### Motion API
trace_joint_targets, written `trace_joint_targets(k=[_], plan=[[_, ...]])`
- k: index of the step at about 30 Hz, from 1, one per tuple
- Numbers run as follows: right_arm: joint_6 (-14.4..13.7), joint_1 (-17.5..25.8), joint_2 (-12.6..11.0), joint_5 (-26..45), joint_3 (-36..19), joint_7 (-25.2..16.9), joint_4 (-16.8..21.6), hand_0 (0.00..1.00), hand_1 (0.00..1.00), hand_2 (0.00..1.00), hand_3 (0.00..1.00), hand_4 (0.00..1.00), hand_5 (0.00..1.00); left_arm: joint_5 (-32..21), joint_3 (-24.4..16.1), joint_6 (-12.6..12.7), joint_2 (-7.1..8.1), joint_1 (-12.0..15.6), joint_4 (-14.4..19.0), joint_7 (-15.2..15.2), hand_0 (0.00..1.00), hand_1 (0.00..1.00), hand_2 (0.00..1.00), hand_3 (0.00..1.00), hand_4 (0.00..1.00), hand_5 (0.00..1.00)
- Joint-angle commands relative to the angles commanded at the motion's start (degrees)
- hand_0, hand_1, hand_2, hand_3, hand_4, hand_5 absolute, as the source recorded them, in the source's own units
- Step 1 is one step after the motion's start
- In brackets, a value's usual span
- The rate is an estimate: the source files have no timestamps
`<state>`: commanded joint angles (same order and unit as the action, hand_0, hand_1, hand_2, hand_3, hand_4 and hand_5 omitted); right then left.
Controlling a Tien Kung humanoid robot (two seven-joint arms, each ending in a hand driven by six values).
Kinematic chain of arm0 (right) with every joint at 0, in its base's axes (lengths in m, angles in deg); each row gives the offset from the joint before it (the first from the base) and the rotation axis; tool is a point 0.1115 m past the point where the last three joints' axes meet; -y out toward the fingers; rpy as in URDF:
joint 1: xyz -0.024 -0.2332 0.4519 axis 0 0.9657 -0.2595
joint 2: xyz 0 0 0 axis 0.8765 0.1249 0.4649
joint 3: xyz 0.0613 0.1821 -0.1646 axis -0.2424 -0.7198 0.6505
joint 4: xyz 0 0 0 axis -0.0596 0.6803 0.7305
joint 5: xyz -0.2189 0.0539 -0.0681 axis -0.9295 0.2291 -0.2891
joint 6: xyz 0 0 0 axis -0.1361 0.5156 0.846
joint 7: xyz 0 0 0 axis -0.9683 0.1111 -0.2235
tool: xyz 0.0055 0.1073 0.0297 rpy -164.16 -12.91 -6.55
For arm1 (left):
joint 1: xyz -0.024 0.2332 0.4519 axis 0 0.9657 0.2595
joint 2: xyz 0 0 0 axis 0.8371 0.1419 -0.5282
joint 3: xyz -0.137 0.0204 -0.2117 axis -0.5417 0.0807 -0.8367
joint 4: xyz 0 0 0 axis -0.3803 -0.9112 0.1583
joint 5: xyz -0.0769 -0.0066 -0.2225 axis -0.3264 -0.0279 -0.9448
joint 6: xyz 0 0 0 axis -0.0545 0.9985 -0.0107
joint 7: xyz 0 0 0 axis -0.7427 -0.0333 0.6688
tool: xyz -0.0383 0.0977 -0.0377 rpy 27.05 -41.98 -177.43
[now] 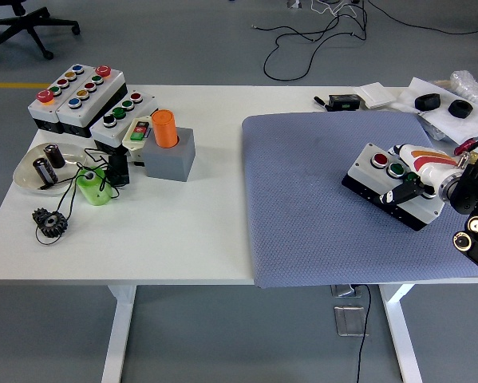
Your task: Pick up the button,place it on the desk,press the button,press the button
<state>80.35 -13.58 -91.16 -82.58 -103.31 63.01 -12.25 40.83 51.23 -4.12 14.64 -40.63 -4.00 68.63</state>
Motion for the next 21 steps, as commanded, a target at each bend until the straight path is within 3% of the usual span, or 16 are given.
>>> trace_joint_targets(k=[5,9,15,21], plan=[[2.83,-1.91,-1.82,-2.28,2.74,-9.62,4.10,0.125,0.122,0.242,0.378,0.535,0.070,-0.16,0.25,0.04,-0.07,-0.01,-0.06,0.06,0.598,0.529,0.491,0.433,0.270,0.995],[4.28,-3.36,-2.37,-6.29,4.84,-14.30,6.03,0.119,0.119,0.241,0.379,0.530,0.067,-0.25,0.22,0.09,-0.07,0.00,-0.08,0.02,0.598,0.530,0.490,0.433,0.270,0.994],[6.91,-4.65,-1.04,-12.07,7.27,-15.08,5.10,0.142,0.122,0.243,0.387,0.520,0.053,-0.23,0.22,0.13,-0.12,0.02,-0.07,0.03,0.598,0.530,0.490,0.433,0.270,0.994],[5.42,-5.25,0.23,-16.26,8.75,-17.64,2.85,0.187,0.140,0.256,0.396,0.523,0.053,-0.30,0.42,0.16,-0.16,0.12,-0.08,0.04,0.598,0.530,0.490,0.433,0.270,0.994]])
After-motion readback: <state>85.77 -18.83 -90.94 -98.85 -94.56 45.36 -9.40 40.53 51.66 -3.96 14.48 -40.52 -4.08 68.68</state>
